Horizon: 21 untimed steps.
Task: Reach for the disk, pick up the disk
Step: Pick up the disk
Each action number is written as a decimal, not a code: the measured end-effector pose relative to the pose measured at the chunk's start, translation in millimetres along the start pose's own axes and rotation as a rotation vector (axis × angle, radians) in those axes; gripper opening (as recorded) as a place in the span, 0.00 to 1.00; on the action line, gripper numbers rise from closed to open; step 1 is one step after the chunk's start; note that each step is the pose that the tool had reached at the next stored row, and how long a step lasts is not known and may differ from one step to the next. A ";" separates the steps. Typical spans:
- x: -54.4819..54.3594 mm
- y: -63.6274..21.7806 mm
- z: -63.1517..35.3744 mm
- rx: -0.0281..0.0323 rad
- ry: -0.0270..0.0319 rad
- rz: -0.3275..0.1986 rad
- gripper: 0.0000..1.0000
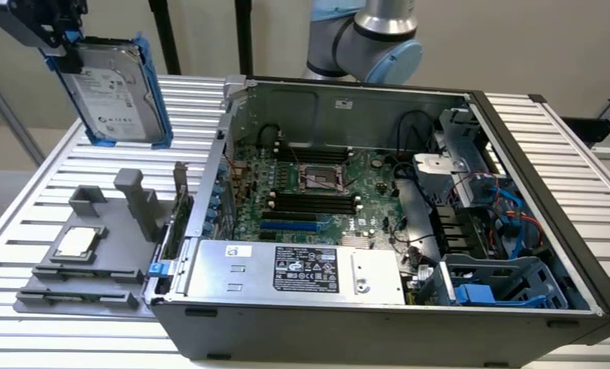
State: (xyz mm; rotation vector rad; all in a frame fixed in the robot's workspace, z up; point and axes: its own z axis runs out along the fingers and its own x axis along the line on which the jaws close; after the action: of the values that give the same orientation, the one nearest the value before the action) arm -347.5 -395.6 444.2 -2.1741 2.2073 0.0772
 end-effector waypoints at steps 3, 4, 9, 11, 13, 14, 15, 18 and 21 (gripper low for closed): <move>1.1 -13.3 -11.3 0.0000 -0.0046 0.000 0.33; 1.6 -18.2 -15.5 0.0000 -0.0061 0.000 0.33; 5.1 -40.8 -34.8 -0.0002 -0.0112 0.000 0.33; 7.2 -49.7 -41.0 -0.0003 -0.0123 0.000 0.33; 9.7 -58.4 -45.3 -0.0004 -0.0133 0.000 0.33; 11.0 -62.4 -47.0 -0.0005 -0.0136 0.000 0.33; 12.2 -66.5 -48.6 -0.0007 -0.0140 0.000 0.33; 16.5 -79.3 -52.1 -0.0009 -0.0145 0.000 0.33; 21.4 -91.8 -54.0 -0.0013 -0.0144 0.000 0.33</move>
State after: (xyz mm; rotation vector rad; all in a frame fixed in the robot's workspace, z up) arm -255.8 -421.9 496.1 -2.1673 2.2003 0.0940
